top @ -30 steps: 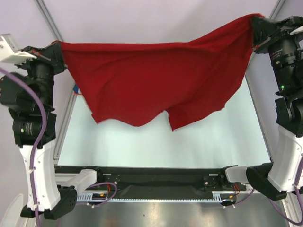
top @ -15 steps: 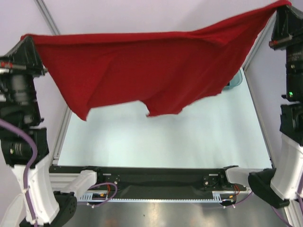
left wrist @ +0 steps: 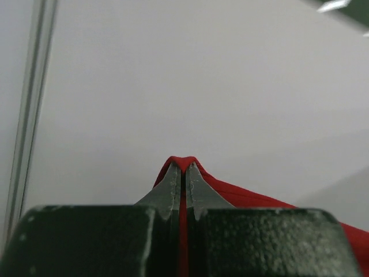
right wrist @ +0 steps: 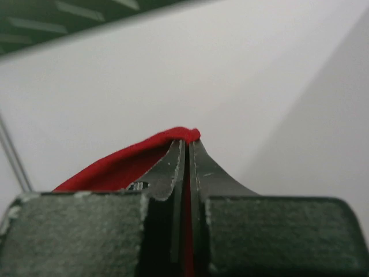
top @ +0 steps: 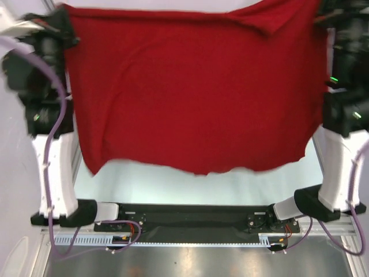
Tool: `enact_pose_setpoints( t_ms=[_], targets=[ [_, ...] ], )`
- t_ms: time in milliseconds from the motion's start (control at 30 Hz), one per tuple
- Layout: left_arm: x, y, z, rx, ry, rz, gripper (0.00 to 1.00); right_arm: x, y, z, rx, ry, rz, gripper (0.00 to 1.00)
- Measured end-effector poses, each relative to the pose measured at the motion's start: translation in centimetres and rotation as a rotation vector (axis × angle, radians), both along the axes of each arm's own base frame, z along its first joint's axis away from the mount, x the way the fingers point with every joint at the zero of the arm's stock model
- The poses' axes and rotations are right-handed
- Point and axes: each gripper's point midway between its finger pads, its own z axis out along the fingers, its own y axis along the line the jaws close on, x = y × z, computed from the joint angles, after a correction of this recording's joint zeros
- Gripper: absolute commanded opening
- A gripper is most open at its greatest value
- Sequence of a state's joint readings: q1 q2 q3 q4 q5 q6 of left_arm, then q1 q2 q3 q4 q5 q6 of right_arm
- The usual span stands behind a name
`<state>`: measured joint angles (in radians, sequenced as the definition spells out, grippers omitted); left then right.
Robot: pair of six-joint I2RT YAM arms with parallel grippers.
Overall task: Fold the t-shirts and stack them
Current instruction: Flatten the tshirt out
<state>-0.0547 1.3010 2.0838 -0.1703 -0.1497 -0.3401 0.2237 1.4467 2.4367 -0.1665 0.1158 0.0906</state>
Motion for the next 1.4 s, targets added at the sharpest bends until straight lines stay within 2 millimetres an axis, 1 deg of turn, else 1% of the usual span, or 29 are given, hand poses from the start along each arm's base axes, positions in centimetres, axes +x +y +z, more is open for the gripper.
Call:
enact_pose_setpoints(
  t_ms=[33,67,100,133,167,233,267,300,367,400,467,500,567,600,633,700,767,800,833,867,933,1000,1033,1067,1100,1133,1200,1267,1400],
  targets=[
    [2.4,-0.2,-2.2,0.003,0.076,-0.005,0.00,2.5,0.6,-1.8,-0.017,0.061,-0.003,0.00],
    [4.2,-0.3,-4.5,0.002,0.151,-0.009,0.00,4.7,1.0,-3.9,-0.035,0.133,-0.008,0.00],
    [5.1,-0.4,-6.4,-0.003,0.208,-0.011,0.00,6.8,1.4,-6.3,-0.056,0.213,-0.015,0.00],
    [5.2,-0.4,-8.3,-0.007,0.254,-0.012,0.00,8.1,1.5,-8.5,-0.072,0.277,-0.024,0.00],
    [4.7,-0.2,-10.0,-0.010,0.298,-0.008,0.00,8.8,1.6,-10.5,-0.086,0.334,-0.029,0.00],
    [1.3,0.1,-11.0,-0.020,0.306,-0.003,0.00,8.0,1.0,-12.7,-0.103,0.399,-0.049,0.00],
    [-1.4,0.3,-10.5,-0.024,0.277,0.001,0.00,6.4,0.6,-12.6,-0.101,0.396,-0.057,0.00],
    [-4.5,0.6,-9.1,-0.030,0.221,0.007,0.00,4.4,0.0,-11.7,-0.093,0.370,-0.062,0.00],
    [-10.5,1.1,-6.0,-0.040,0.081,0.015,0.00,-0.4,-1.2,-9.0,-0.068,0.272,-0.069,0.00],
    [-13.9,1.4,-4.2,-0.043,-0.002,0.021,0.00,-4.3,-2.1,-7.1,-0.048,0.190,-0.071,0.00],
    [-20.4,1.9,-0.7,-0.054,-0.181,0.027,0.00,-9.5,-3.3,-4.7,-0.021,0.068,-0.074,0.00],
    [-22.8,2.1,0.6,-0.060,-0.256,0.029,0.00,-12.1,-3.9,-3.5,-0.007,0.003,-0.078,0.00],
    [-24.9,2.4,2.3,-0.066,-0.347,0.038,0.00,-16.6,-5.0,-0.9,0.023,-0.141,-0.090,0.00],
    [-24.5,2.4,2.6,-0.066,-0.361,0.042,0.00,-17.6,-5.2,-0.1,0.031,-0.184,-0.095,0.00],
    [-23.5,2.4,2.7,-0.063,-0.357,0.047,0.00,-17.9,-5.3,0.5,0.036,-0.213,-0.100,0.00],
    [-19.4,2.3,2.7,-0.056,-0.315,0.055,0.00,-16.3,-5.0,1.1,0.035,-0.223,-0.108,0.00],
    [-13.4,2.0,2.5,-0.048,-0.238,0.059,0.00,-12.4,-4.2,1.5,0.023,-0.194,-0.114,0.00],
    [-10.7,1.8,2.1,-0.044,-0.199,0.059,0.00,-9.8,-3.6,1.4,0.014,-0.170,-0.115,0.00],
    [-7.3,1.6,1.2,-0.037,-0.147,0.060,0.00,-6.8,-2.9,0.9,0.000,-0.131,-0.116,0.00],
    [-4.7,1.5,0.3,-0.029,-0.103,0.063,0.00,-3.6,-2.2,0.1,-0.016,-0.085,-0.116,0.00],
    [1.1,1.2,-2.8,-0.007,0.023,0.071,0.00,1.5,-1.0,-2.1,-0.046,0.006,-0.119,0.00],
    [4.4,1.2,-5.6,0.015,0.127,0.082,0.00,7.1,0.0,-5.8,-0.088,0.143,-0.129,0.00],
    [5.3,1.2,-6.7,0.026,0.170,0.091,0.01,9.1,0.3,-7.7,-0.106,0.205,-0.135,0.00],
    [5.5,1.3,-7.4,0.036,0.198,0.097,0.00,10.3,0.4,-9.2,-0.120,0.254,-0.139,0.00],
    [5.2,1.4,-7.3,0.042,0.198,0.101,0.00,11.1,0.6,-10.5,-0.132,0.295,-0.141,0.00],
    [4.6,1.4,-7.0,0.045,0.188,0.104,0.00,11.2,0.5,-11.0,-0.137,0.312,-0.143,0.00],
    [2.4,1.7,-5.6,0.046,0.149,0.114,0.00,10.4,0.3,-10.5,-0.134,0.303,-0.143,0.00],
    [-0.2,2.0,-4.2,0.043,0.100,0.125,0.00,8.5,-0.1,-9.4,-0.121,0.271,-0.143,0.00],
    [-5.5,2.3,-1.8,0.030,0.005,0.130,0.01,3.1,-1.2,-6.6,-0.087,0.188,-0.135,0.00]
  ],
)
